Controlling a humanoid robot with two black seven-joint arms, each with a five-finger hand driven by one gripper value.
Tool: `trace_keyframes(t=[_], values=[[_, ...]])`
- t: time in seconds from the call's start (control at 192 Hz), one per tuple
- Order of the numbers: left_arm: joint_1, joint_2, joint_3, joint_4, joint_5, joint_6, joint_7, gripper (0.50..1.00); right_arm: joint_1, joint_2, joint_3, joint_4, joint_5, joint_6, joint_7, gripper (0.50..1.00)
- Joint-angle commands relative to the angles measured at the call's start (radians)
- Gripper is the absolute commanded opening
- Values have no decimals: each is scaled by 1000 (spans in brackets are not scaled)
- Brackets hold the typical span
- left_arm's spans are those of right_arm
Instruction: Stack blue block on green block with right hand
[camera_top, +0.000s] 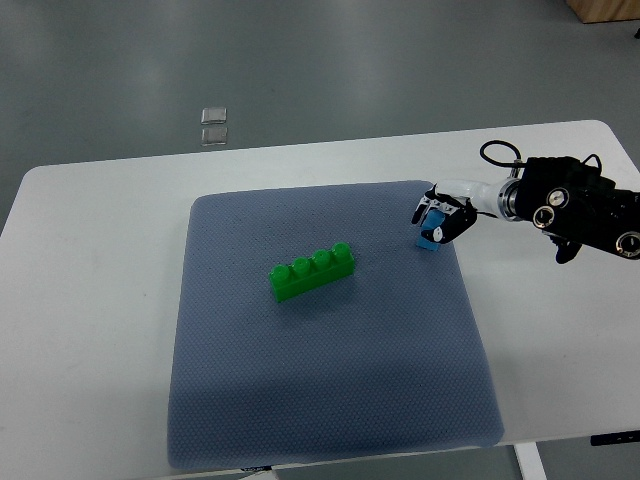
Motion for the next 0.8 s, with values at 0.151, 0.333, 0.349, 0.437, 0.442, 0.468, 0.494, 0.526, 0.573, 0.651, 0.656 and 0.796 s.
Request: trace_keyframes(t=[0.151,0.333,0.349,0.437,0.442,0.468,0.494,0.526,0.573,0.651,0.656,0.796], values=[[0,0,1,-11,0,-1,0,1000,49,-38,1,40,11,2,2,535],[0,0,1,-14,0,-1,0,1000,89,-41,2,69,18,2,6,537],[-2,0,1,-14,0,0,0,1000,89,-41,2,72,19,2,9,537],[0,0,1,-14,0,0,0,1000,91,-36,5,104,19,-9,63,537],[0,0,1,-14,0,0,0,1000,91,-34,5,109,19,-15,69,537],[0,0,1,-14,0,0,0,1000,91,-34,5,109,19,-15,69,537],[0,0,1,-14,0,0,0,1000,91,-34,5,109,19,-15,69,537],[0,0,1,-15,0,0,0,1000,89,-24,7,124,19,-69,101,537],[0,0,1,-14,0,-1,0,1000,88,-21,5,141,19,-92,121,537],[0,0,1,-14,0,0,0,1000,88,-15,7,166,18,-123,161,537],[0,0,1,-14,0,0,0,1000,88,-15,7,166,18,-123,161,537],[0,0,1,-14,0,0,0,1000,88,-10,4,229,8,-164,222,537]])
